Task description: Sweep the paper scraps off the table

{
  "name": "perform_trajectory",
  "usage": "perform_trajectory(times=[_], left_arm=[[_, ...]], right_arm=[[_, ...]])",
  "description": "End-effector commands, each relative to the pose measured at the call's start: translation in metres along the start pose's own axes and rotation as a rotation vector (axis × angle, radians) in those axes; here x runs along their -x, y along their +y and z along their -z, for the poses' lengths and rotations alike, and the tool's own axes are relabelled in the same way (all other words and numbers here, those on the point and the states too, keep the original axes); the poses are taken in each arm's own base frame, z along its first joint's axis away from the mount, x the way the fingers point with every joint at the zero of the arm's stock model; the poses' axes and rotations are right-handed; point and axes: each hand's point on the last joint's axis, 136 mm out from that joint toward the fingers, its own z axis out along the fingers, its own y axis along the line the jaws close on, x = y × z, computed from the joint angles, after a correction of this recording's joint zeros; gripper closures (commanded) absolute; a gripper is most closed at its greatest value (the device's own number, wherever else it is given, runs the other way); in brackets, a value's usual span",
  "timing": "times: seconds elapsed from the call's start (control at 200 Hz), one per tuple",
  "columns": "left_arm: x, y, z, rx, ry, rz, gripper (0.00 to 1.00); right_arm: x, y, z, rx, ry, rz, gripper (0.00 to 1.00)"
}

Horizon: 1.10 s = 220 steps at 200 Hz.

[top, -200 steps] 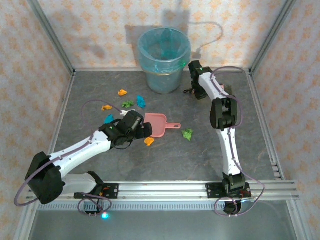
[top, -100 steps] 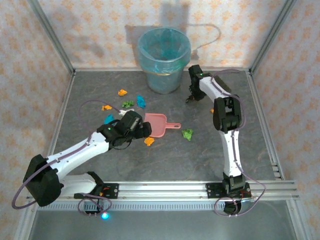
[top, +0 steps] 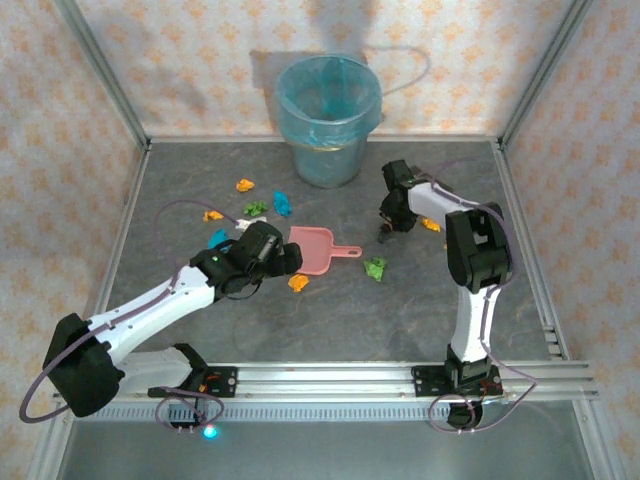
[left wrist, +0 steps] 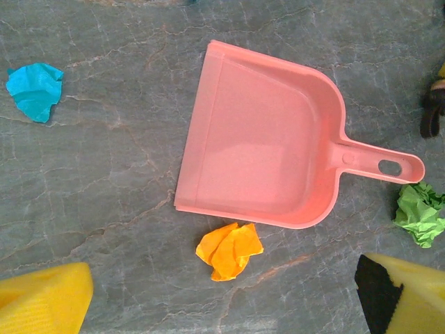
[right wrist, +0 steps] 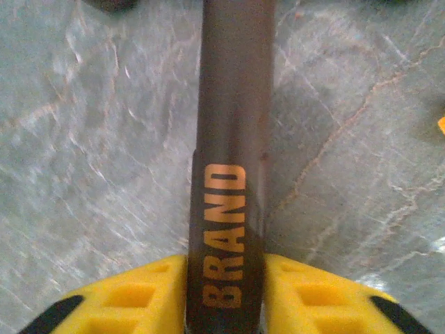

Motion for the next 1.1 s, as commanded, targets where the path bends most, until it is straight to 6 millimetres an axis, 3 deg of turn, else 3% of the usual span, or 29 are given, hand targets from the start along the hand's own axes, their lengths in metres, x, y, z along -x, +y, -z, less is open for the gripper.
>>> perform_trajectory(times=[0.0,0.195,0.31,0.405,0.555,0.676,0.726,0.776,0.941,1.096], left_arm=[[0.012,-0.006,0.013,-0.005,-0.035,-0.015,0.02],[0.028,-0.027,0.022,-0.047,-0.049,-0.075,0.02],[0.033,-0.047,0.02,-0.063,-0.044,-0.14,0.02],[0.032,-0.068,0.013,-0.055,-0.012,-0.219,0.02],[0.026,-0.116,-0.009,-0.027,0.065,-0.405,0.04],[0.028,-0.155,-0.038,0.008,0.085,-0.482,0.05],[0.029,-0.17,-0.053,0.004,0.089,-0.499,0.06],[0.026,-0.183,-0.069,0.009,0.113,-0.525,0.07],[0.029,-0.224,-0.122,0.028,0.139,-0.639,0.09],[0.02,-0.242,-0.167,0.035,0.174,-0.699,0.13]], right_arm=[[-0.001,0.003,0.012,0.063,0.001,0.143,0.6],[0.008,0.006,0.045,0.132,-0.049,0.163,0.5],[0.013,-0.004,0.072,0.198,-0.128,0.125,0.43],[0.021,-0.025,0.098,0.244,-0.227,0.051,0.34],[0.028,-0.078,0.129,0.226,-0.373,-0.08,0.3],[0.021,-0.119,0.13,0.164,-0.39,-0.179,0.3],[0.013,-0.13,0.121,0.149,-0.371,-0.195,0.3],[0.009,-0.133,0.125,0.166,-0.381,-0.194,0.31],[-0.011,-0.148,0.107,0.148,-0.342,-0.213,0.32],[-0.017,-0.154,0.1,0.158,-0.348,-0.221,0.32]])
